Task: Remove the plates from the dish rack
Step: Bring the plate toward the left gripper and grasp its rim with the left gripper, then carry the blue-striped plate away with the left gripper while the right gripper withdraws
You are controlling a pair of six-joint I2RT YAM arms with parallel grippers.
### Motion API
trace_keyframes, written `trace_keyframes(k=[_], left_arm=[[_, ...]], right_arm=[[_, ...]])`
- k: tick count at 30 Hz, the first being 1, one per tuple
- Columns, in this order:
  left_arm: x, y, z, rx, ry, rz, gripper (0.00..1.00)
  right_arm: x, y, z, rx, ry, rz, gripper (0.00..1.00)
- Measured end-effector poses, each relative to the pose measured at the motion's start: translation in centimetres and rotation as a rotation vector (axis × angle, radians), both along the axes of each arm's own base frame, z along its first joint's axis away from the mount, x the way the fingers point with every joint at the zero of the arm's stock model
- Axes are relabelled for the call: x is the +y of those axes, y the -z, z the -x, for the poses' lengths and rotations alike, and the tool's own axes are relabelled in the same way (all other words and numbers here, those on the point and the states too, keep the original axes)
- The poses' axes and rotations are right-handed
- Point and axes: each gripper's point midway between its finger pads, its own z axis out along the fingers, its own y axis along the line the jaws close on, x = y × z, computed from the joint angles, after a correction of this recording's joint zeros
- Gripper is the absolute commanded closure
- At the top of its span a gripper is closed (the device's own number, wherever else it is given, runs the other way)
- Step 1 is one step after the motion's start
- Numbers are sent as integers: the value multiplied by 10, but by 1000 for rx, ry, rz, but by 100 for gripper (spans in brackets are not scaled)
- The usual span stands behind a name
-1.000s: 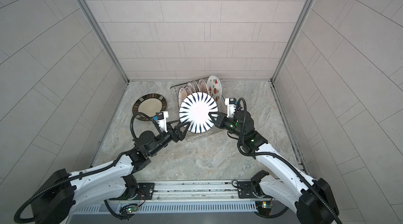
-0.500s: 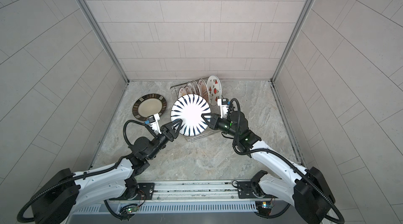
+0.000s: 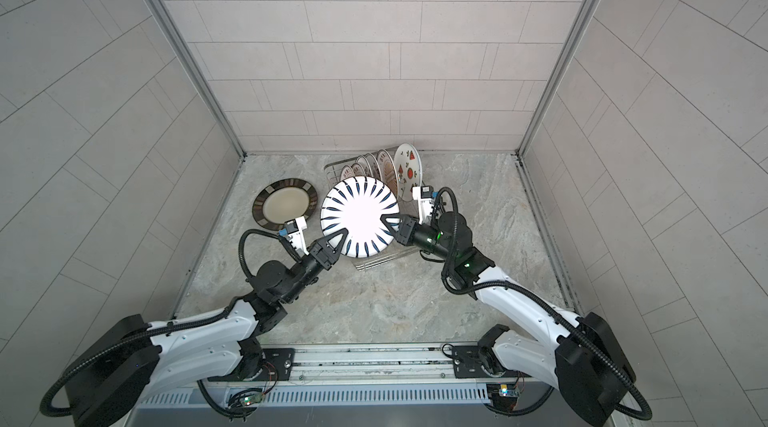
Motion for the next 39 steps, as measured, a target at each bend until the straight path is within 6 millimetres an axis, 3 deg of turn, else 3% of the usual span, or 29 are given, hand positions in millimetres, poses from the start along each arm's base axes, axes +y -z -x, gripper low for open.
trace_keyframes(k=[4, 7, 10, 14, 16, 20, 22, 26, 33, 39], left_arm=[[1, -5, 0, 25, 7, 60, 85], [1, -6, 0, 26, 7, 73, 86], [1, -8, 0, 32, 10, 89, 95], [1, -8, 0, 33, 11, 97, 95], [0, -6, 0, 36, 12, 93, 96], [1, 1, -1, 50, 4, 81, 97], [2, 7, -1, 60, -3, 70, 98], [3, 13, -1, 71, -9, 62, 98], [9, 8, 0, 58, -31, 54, 98], [20, 4, 3, 54, -67, 26, 99]], right_arm=[[-1, -3, 1, -24, 0, -12, 95], [0, -4, 1, -33, 4, -9, 88], [0, -5, 3, -46, 20, 1, 81], [-1, 2, 1, -50, 46, 45, 74], [-1, 9, 0, -41, 52, 69, 65], [4, 21, 3, -29, 35, 113, 37], [6, 22, 5, -32, 24, 121, 30], [9, 25, 8, -37, 9, 145, 24], [12, 26, 9, -64, 17, 195, 21], [-1, 29, 4, -81, 93, 265, 18]])
